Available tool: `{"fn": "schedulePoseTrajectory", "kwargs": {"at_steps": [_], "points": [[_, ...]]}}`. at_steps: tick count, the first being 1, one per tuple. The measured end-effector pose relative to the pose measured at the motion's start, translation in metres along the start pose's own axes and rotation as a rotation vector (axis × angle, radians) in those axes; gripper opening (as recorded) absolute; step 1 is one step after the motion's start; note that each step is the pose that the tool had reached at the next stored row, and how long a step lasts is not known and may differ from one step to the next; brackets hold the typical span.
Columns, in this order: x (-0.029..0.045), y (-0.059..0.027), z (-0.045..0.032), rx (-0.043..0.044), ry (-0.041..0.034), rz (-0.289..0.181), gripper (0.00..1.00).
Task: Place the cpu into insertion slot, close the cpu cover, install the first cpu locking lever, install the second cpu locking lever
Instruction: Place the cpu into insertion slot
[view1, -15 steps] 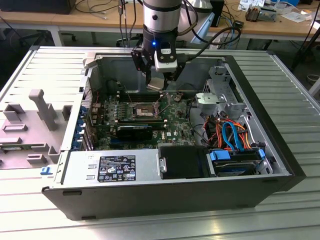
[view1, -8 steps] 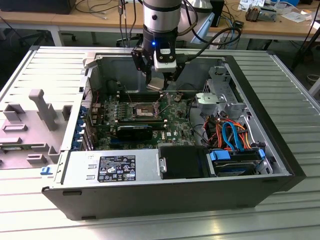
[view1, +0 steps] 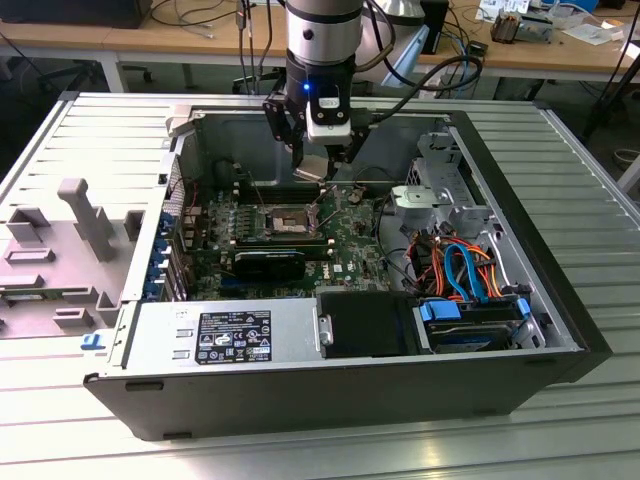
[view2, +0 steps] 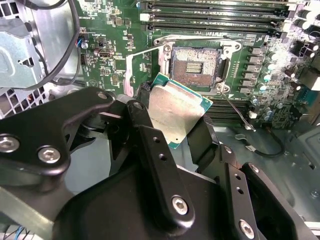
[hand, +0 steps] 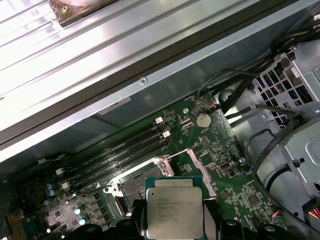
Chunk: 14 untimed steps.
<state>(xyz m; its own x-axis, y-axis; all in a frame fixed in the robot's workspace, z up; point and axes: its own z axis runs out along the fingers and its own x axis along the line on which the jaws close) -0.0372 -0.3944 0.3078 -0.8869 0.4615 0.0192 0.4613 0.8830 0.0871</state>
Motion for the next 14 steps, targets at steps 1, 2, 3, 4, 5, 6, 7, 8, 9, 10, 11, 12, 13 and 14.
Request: {"fn": "schedulePoseTrajectory", "kwargs": {"at_steps": [1, 2, 3, 4, 5, 6, 7, 8, 9, 10, 11, 12, 13, 14], "points": [[0.0000, 0.0000, 0.0000, -0.0002, -0.0003, 0.004, 0.54], [0.0000, 0.0000, 0.0000, -0.0002, -0.0005, 0.007, 0.54], [0.0000, 0.0000, 0.0000, -0.0002, -0.0007, 0.009, 0.54], [0.0000, 0.0000, 0.0001, -0.0003, -0.0012, 0.014, 0.54], [0.0000, 0.0000, 0.0001, -0.0004, -0.0016, 0.019, 0.54], [0.0000, 0.0000, 0.0001, -0.0005, -0.0020, 0.023, 0.54], [0.0000, 0.0000, 0.0001, -0.0005, -0.0023, 0.027, 0.54], [0.0000, 0.0000, 0.0002, -0.0006, -0.0025, 0.029, 0.54], [0.0000, 0.0000, 0.0002, -0.0006, -0.0028, 0.033, 0.54], [0.0000, 0.0000, 0.0002, -0.0007, -0.0030, 0.035, 0.54], [0.0000, 0.0000, 0.0002, -0.0008, -0.0031, 0.037, 0.54], [0.0000, 0.0000, 0.0002, -0.0008, -0.0033, 0.039, 0.54], [0.0000, 0.0000, 0.0002, -0.0008, -0.0035, 0.041, 0.54], [0.0000, 0.0000, 0.0002, -0.0009, -0.0039, 0.045, 0.54]]}}
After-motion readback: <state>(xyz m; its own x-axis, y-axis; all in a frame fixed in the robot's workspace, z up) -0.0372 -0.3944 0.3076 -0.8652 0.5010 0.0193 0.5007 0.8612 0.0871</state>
